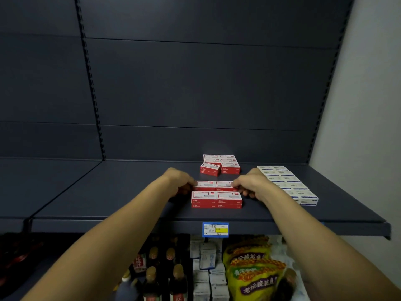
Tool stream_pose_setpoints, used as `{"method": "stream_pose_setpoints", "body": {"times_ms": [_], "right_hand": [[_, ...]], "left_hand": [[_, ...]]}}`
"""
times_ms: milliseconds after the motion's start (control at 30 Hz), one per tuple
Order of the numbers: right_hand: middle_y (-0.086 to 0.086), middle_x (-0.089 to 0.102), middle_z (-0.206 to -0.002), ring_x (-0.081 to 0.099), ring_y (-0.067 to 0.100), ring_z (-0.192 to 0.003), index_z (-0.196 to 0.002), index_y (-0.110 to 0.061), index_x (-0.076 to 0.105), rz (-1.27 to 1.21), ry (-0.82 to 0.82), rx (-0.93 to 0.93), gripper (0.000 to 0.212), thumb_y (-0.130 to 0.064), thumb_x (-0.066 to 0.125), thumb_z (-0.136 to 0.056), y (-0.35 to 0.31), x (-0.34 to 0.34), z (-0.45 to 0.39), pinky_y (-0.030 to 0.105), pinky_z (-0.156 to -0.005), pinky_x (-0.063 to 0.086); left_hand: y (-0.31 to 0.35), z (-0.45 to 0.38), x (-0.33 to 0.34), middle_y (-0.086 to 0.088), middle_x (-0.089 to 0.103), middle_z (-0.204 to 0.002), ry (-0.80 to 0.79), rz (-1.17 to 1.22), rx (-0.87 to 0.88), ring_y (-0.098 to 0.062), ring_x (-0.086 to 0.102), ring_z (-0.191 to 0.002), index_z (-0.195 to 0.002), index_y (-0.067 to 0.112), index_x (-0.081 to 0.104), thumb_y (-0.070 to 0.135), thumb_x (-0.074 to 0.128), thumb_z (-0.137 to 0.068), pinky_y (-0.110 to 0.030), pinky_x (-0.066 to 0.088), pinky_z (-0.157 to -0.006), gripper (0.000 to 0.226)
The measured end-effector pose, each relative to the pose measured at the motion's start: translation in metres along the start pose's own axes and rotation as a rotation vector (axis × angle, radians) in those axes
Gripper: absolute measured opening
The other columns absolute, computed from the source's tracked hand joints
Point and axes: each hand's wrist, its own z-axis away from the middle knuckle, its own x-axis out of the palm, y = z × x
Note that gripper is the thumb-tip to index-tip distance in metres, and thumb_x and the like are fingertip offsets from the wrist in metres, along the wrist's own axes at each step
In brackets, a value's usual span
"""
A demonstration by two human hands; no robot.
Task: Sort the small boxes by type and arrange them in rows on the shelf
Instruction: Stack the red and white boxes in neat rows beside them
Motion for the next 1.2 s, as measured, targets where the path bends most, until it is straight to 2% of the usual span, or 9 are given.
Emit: {"method": "stream_pose_setpoints", "body": {"times_ms": [367, 500, 633, 800, 900, 1000, 1033, 1100, 1200], "right_hand": [[0.004, 0.068, -0.061, 0.049, 0.012, -0.043, -0.086, -0.003, 0.071, 0.001, -0.029, 0.002, 0.017, -0.016, 0.077, -0.077, 0.003, -0.004, 0.008, 0.022, -0.043, 0.035], [0.005, 0.069, -0.066, 0.051, 0.012, -0.048, -0.088, -0.003, 0.071, 0.012, -0.033, 0.006, 0.018, -0.017, 0.077, -0.078, 0.004, -0.004, 0.011, 0.023, -0.044, 0.037], [0.006, 0.07, -0.069, 0.052, 0.013, -0.05, -0.089, -0.004, 0.071, 0.014, -0.046, 0.011, 0.019, -0.018, 0.076, -0.078, 0.006, -0.004, 0.012, 0.024, -0.046, 0.038], [0.005, 0.07, -0.066, 0.053, 0.014, -0.05, -0.089, -0.005, 0.072, 0.028, -0.052, 0.013, 0.022, -0.022, 0.077, -0.076, 0.007, -0.005, 0.012, 0.023, -0.046, 0.037], [0.004, 0.072, -0.07, 0.052, 0.014, -0.05, -0.089, -0.006, 0.073, 0.048, -0.07, -0.001, 0.025, -0.027, 0.077, -0.076, 0.008, -0.008, 0.013, 0.023, -0.045, 0.036], [0.005, 0.076, -0.089, 0.058, 0.013, -0.063, -0.094, -0.012, 0.072, 0.05, -0.08, -0.1, 0.039, -0.044, 0.079, -0.074, 0.012, -0.016, 0.011, 0.026, -0.052, 0.04], [0.003, 0.073, -0.098, 0.061, 0.013, -0.077, -0.1, -0.015, 0.07, 0.046, -0.1, -0.165, 0.046, -0.05, 0.081, -0.072, 0.015, -0.019, 0.01, 0.028, -0.06, 0.044], [-0.004, 0.063, -0.115, 0.058, 0.015, -0.106, -0.12, -0.023, 0.06, 0.044, -0.203, -0.275, 0.064, -0.051, 0.085, -0.068, 0.019, -0.025, 0.01, 0.032, -0.085, 0.047], [-0.01, 0.052, -0.133, 0.046, 0.012, -0.126, -0.143, -0.032, 0.041, 0.145, -0.352, -0.391, 0.092, -0.042, 0.09, -0.066, 0.026, -0.026, 0.009, 0.032, -0.104, 0.041]], "left_hand": [[-0.002, 0.01, -0.001, -0.012, 0.077, -0.085, -0.013, -0.035, -0.023, -0.026, 0.073, -0.089, -0.093, 0.004, 0.069, 0.013, 0.085, -0.077, -0.039, 0.058, -0.088, 0.024], [-0.001, 0.014, -0.002, -0.011, 0.076, -0.089, -0.025, -0.075, -0.024, -0.024, 0.073, -0.092, -0.095, 0.005, 0.068, 0.015, 0.083, -0.08, -0.034, 0.057, -0.076, 0.024], [0.001, 0.021, -0.002, -0.009, 0.07, -0.081, -0.015, -0.104, -0.022, -0.018, 0.064, -0.074, -0.091, 0.007, 0.064, 0.017, 0.08, -0.083, -0.029, 0.045, -0.057, 0.02], [0.001, 0.027, -0.002, -0.006, 0.066, -0.078, -0.007, -0.131, -0.005, -0.017, 0.059, -0.07, -0.084, 0.009, 0.061, 0.019, 0.078, -0.085, -0.028, 0.038, -0.054, 0.02], [0.0, 0.025, -0.004, -0.006, 0.068, -0.083, -0.006, -0.176, 0.013, -0.017, 0.06, -0.074, -0.096, 0.009, 0.064, 0.027, 0.076, -0.087, -0.028, 0.043, -0.059, 0.023], [-0.007, 0.017, -0.011, -0.005, 0.066, -0.115, 0.035, -0.196, 0.138, -0.022, 0.062, -0.098, -0.131, 0.008, 0.052, 0.051, 0.072, -0.085, -0.031, 0.048, -0.075, 0.066], [-0.011, 0.012, -0.015, -0.004, 0.061, -0.128, 0.038, -0.218, 0.226, -0.023, 0.059, -0.11, -0.137, 0.011, 0.048, 0.058, 0.073, -0.081, -0.033, 0.049, -0.086, 0.077], [-0.017, 0.008, -0.023, 0.0, 0.053, -0.14, -0.06, -0.3, 0.406, -0.018, 0.054, -0.122, -0.141, 0.018, 0.045, 0.059, 0.078, -0.075, -0.035, 0.045, -0.104, 0.085], [-0.024, 0.008, -0.027, 0.007, 0.047, -0.145, -0.247, -0.474, 0.513, -0.013, 0.046, -0.131, -0.15, 0.024, 0.034, 0.049, 0.085, -0.072, -0.033, 0.04, -0.111, 0.096]]}}
